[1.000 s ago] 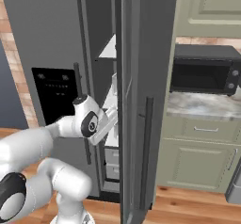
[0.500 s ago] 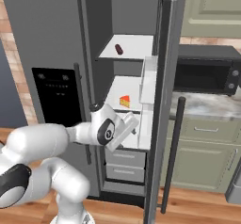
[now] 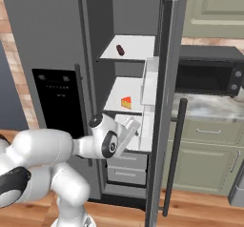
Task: Retrieve the sausage and cheese from the fridge and place them on the cutting board on the counter.
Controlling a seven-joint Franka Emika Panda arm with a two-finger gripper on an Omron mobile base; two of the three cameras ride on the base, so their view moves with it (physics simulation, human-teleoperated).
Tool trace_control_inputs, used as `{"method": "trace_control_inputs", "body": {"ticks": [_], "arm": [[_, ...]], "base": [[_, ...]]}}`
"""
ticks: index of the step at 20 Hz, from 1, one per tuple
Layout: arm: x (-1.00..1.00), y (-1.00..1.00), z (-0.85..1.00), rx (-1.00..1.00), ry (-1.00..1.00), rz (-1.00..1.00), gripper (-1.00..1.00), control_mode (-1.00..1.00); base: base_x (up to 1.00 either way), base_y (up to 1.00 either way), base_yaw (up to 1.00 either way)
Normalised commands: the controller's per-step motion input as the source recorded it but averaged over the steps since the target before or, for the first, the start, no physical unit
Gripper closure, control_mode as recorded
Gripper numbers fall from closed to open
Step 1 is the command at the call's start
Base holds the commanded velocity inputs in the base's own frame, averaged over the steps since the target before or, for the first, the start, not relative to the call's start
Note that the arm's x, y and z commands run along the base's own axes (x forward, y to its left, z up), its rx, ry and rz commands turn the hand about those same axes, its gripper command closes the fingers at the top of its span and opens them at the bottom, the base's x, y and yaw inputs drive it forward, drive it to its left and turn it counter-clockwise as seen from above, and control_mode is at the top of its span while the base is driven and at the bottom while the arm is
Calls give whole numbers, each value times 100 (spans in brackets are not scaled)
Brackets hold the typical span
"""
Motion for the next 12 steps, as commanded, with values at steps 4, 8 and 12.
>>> {"method": "trace_control_inputs", "body": {"ticks": [4,8,12], "arm": [[-2,8,12,2,-2,0,-100,-100],[-5,38,19,0,1,7,-100,-100],[-5,50,18,0,7,18,-100,-100]], "base": [[0,0,0],[0,0,0],[0,0,0]]}}
